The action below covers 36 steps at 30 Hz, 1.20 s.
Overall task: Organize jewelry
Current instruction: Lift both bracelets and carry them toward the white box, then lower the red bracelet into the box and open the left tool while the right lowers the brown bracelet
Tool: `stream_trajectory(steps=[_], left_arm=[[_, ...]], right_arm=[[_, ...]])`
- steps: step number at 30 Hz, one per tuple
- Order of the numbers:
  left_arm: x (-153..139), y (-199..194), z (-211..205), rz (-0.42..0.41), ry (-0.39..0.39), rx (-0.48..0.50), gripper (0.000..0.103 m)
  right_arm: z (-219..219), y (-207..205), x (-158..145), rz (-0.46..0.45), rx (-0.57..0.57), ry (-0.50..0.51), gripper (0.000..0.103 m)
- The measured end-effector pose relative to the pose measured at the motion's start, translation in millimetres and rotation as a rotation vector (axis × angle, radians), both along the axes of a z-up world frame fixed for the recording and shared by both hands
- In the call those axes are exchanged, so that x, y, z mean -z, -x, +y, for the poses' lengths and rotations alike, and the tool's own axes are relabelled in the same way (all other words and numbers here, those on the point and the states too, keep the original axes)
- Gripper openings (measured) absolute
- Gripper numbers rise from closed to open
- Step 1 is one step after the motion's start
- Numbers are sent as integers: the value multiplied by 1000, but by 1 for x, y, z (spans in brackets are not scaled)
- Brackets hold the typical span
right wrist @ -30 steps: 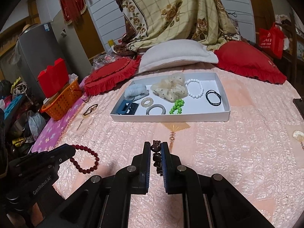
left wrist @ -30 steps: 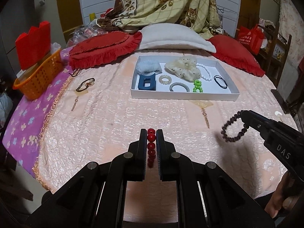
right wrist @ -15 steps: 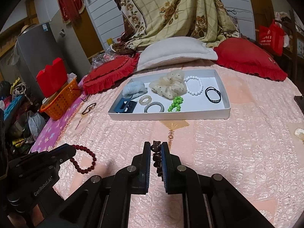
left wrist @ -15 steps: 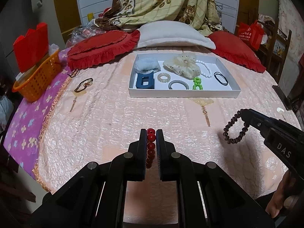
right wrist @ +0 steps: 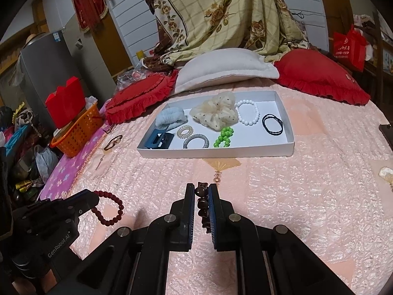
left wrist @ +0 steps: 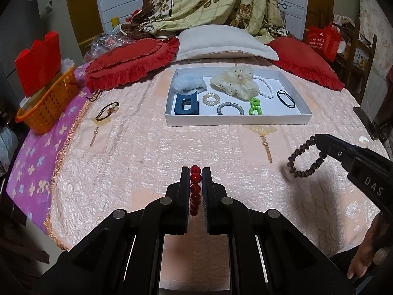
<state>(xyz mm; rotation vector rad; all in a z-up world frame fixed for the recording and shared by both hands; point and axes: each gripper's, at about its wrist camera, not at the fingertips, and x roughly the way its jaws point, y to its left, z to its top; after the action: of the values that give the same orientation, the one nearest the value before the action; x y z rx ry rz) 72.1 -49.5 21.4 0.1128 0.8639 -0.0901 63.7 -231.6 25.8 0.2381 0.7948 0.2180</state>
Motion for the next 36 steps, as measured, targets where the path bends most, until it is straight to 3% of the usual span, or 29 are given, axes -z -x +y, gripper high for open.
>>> stream_trajectory(steps=[13,24,36], left_arm=[[-19,-20,13,-14,-5,9,8],[-33,-49,10,-3,-8,104,8],[-55,-97,-20,-3,19,201,8]], right_arm=[[-5,-22,-25,-10,5,34,10],[-14,-43,-28,4,8,74,10],[-54,-82,-32,23,51,54,10]])
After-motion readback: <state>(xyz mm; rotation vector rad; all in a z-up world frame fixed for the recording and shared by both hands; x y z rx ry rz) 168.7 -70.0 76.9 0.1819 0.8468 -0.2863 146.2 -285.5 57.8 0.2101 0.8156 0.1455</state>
